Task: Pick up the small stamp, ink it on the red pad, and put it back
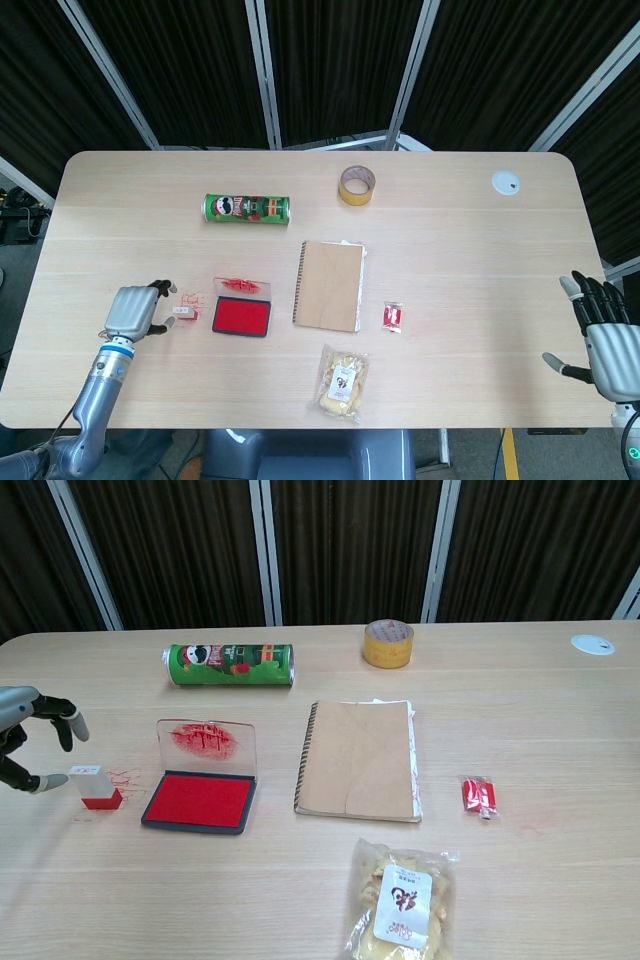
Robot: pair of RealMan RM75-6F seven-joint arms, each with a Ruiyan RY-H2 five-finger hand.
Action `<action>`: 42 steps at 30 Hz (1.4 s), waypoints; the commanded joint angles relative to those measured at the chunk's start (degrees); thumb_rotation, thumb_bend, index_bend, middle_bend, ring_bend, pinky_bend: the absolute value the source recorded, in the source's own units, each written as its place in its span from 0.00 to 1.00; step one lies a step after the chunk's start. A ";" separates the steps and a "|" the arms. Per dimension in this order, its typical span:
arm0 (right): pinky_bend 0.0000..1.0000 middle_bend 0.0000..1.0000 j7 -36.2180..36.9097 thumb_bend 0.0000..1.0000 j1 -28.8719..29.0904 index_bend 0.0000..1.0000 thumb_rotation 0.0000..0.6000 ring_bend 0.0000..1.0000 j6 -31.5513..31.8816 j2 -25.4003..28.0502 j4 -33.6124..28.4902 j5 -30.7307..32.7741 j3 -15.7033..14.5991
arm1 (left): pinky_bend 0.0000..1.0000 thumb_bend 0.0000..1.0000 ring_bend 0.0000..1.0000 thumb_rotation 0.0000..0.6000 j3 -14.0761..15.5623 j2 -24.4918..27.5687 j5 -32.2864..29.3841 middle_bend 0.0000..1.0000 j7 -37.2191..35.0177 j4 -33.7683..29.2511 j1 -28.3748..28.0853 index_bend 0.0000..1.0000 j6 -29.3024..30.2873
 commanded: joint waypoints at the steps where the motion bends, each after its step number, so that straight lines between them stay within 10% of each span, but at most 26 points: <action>1: 0.00 0.00 0.08 0.00 0.02 0.00 1.00 0.00 -0.06 0.02 0.03 0.10 0.04 | 0.97 0.27 0.91 1.00 0.64 -1.02 1.32 0.39 -1.46 1.85 -0.56 0.36 -0.41; 42: 0.00 0.00 0.13 0.00 0.44 0.00 1.00 0.00 -1.13 -0.21 0.39 0.95 0.03 | 0.96 0.35 0.89 1.00 2.26 -4.71 1.33 0.43 -0.59 5.98 -1.60 0.42 0.43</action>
